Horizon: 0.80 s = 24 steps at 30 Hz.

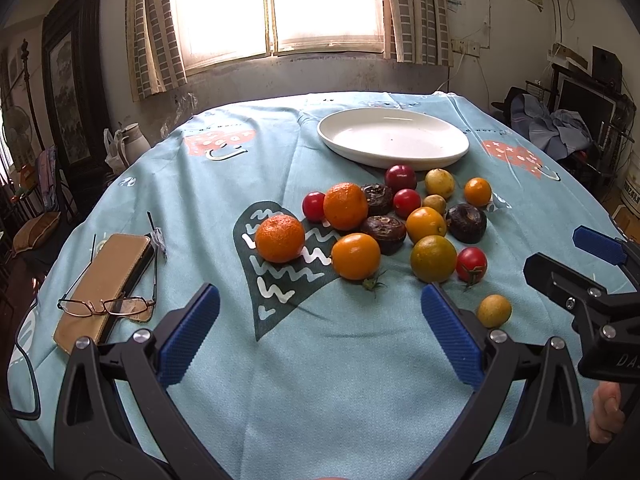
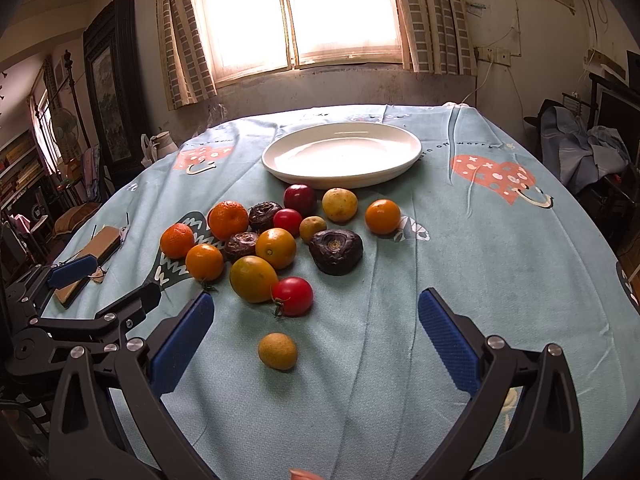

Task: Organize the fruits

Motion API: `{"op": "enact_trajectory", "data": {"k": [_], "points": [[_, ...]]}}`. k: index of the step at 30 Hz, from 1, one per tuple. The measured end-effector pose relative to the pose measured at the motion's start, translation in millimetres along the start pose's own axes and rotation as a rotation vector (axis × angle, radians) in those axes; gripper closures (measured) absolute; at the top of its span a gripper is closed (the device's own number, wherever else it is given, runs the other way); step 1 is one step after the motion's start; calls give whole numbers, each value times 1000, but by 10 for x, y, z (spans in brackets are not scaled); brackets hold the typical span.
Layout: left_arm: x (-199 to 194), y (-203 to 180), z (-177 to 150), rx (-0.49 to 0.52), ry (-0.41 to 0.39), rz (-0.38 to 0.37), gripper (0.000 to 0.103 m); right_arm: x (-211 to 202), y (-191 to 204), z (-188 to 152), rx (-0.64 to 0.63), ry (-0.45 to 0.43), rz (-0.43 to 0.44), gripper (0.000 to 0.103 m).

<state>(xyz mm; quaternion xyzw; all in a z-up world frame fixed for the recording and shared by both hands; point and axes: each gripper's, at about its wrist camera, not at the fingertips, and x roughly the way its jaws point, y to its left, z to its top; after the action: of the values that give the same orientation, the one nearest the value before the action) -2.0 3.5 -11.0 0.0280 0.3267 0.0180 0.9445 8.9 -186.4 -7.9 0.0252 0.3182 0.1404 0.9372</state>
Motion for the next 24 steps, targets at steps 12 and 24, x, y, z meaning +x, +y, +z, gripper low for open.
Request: {"op": "enact_trajectory", "data": {"k": [12,24], "points": [[2,-2,-1,0,2,-1,2,0,-6,2,0,1,1,1],[25,-49,-42,14,21,-28,2,132,4,-28,20,66,68,1]]}}
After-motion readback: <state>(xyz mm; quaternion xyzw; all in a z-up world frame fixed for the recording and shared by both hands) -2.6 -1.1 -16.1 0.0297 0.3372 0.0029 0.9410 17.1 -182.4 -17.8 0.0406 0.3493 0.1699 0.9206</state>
